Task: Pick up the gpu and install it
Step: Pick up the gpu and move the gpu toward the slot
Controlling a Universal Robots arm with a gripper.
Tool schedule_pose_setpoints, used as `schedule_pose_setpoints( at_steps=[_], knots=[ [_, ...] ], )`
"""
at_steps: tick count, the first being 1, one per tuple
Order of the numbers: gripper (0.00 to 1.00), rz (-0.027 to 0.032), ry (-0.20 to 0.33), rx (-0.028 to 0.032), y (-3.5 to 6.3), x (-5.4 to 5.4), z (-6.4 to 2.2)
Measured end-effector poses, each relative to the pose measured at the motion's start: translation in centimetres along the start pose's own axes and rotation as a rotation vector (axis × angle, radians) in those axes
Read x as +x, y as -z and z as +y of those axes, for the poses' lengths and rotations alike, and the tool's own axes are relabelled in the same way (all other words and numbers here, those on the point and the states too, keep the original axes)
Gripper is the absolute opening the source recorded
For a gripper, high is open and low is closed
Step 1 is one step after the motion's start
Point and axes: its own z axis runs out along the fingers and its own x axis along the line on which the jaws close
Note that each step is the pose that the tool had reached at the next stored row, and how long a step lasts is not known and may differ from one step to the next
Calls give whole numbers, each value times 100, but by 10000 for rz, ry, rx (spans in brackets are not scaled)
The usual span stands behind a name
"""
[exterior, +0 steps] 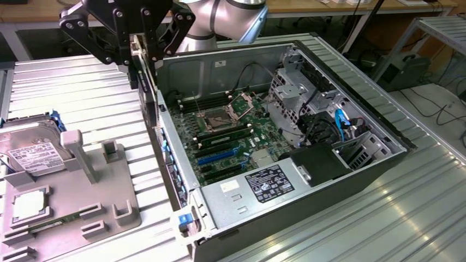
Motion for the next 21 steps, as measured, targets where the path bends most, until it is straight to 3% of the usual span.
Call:
schedule_pose_setpoints(
  at_steps=[21],
  knots=[
    [28, 1, 0, 0, -5, -149, -1]
  ],
)
